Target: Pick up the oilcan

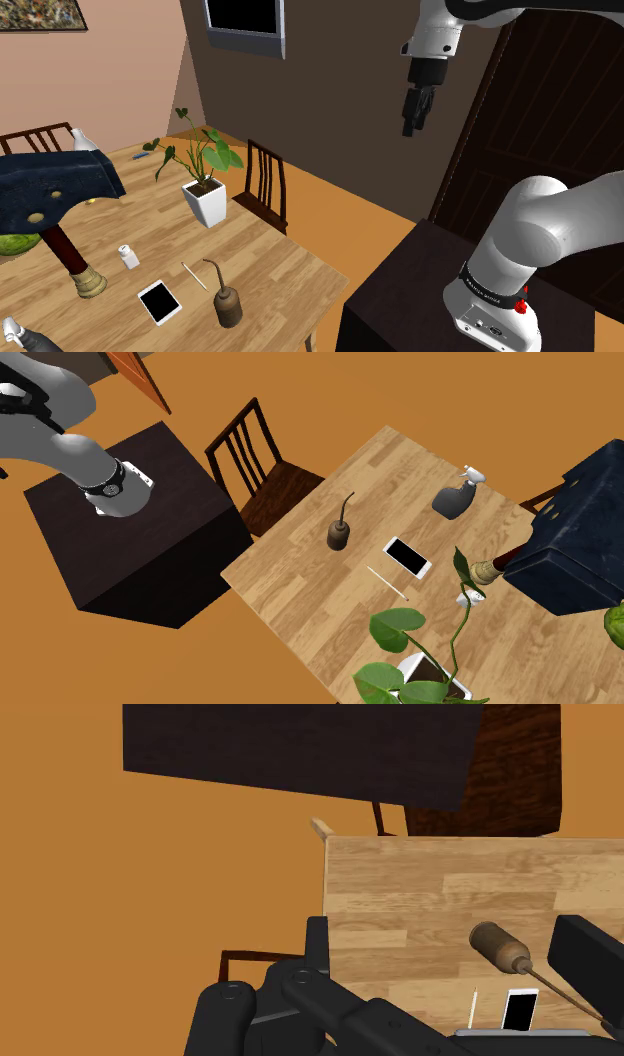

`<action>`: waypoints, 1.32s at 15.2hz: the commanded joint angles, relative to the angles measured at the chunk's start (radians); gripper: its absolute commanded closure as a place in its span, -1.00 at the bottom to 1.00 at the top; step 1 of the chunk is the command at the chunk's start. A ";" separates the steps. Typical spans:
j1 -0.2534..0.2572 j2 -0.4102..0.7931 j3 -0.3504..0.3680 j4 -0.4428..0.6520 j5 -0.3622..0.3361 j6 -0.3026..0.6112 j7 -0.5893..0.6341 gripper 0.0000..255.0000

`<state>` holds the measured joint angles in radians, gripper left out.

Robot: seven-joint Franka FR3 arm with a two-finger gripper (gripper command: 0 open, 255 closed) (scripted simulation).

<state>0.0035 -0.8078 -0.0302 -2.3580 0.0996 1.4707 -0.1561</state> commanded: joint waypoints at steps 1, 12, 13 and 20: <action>0.000 0.000 0.000 0.000 0.000 0.000 0.000 -1.00; 0.130 0.251 -0.053 -0.121 0.046 0.418 -0.329 -1.00; 0.144 0.281 -0.057 -0.122 0.054 0.453 -0.360 -1.00; 0.240 0.512 -0.073 -0.092 0.139 0.674 -0.590 -1.00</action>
<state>0.2300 -0.3242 -0.1016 -2.4525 0.2246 2.1145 -0.7091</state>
